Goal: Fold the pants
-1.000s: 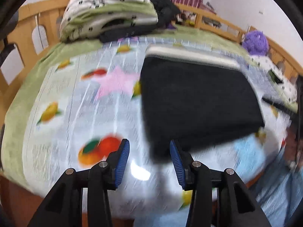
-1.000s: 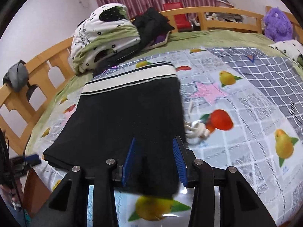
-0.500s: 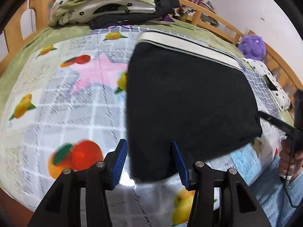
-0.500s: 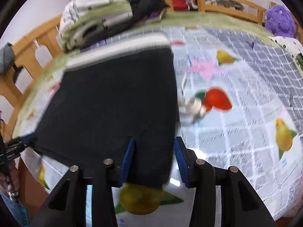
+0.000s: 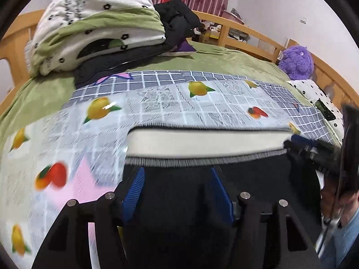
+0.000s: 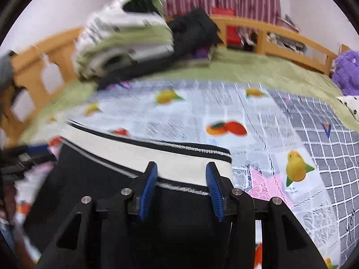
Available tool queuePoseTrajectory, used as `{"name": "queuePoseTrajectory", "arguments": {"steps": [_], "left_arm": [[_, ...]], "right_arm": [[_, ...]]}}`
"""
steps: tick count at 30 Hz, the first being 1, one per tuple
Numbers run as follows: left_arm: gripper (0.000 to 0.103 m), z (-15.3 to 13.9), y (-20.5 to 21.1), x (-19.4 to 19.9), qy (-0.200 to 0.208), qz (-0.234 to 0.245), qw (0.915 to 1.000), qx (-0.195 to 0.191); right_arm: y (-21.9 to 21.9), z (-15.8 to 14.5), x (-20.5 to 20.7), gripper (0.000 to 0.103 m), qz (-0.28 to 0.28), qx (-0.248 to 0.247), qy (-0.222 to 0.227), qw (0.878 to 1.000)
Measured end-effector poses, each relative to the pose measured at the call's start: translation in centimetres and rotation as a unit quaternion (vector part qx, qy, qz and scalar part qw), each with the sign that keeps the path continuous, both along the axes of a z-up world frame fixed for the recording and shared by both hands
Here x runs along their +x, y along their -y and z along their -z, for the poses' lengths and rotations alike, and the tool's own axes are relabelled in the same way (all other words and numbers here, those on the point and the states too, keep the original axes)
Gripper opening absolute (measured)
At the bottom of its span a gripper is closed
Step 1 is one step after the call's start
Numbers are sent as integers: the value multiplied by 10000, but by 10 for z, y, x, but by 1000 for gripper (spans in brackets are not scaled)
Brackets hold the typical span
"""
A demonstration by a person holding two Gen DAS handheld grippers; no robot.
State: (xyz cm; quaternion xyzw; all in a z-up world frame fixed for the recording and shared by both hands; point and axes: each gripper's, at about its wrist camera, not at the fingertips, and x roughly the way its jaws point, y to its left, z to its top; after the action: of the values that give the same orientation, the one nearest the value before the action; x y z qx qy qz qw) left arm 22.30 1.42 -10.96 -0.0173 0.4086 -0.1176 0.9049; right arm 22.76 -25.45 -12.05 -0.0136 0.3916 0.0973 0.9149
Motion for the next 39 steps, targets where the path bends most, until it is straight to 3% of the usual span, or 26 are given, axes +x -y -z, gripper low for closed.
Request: {"name": "queuePoseTrajectory", "arguments": {"steps": [3,9,16,20,25,27,33,39], "left_arm": [[60,29,6,29,-426,-24,9989,201],[62,28,5,29,-342,-25,9994,88],[62,16,7,20,-218,-184,9991,326],[67,28,2,27,-368,-290,9988,167],[72,33,5,36,-494,-300,9982,157],[72,29,3,34,-527,-298,9981,96],[71,10,6,-25,-640,282,9975,-33],[71,12,2,-100,-691,379,9965,277]], "right_arm": [[1,16,5,44,29,-65,174,9998],[6,17,15,44,-4,78,29,10000],[6,8,4,44,-92,112,64,9999],[24,5,-4,44,-3,600,77,9982],[9,18,6,44,46,92,-13,9999],[14,17,8,44,68,238,-74,9997],[32,-4,-19,43,117,892,-230,9957],[21,-5,-84,43,-203,622,-259,9975]]}}
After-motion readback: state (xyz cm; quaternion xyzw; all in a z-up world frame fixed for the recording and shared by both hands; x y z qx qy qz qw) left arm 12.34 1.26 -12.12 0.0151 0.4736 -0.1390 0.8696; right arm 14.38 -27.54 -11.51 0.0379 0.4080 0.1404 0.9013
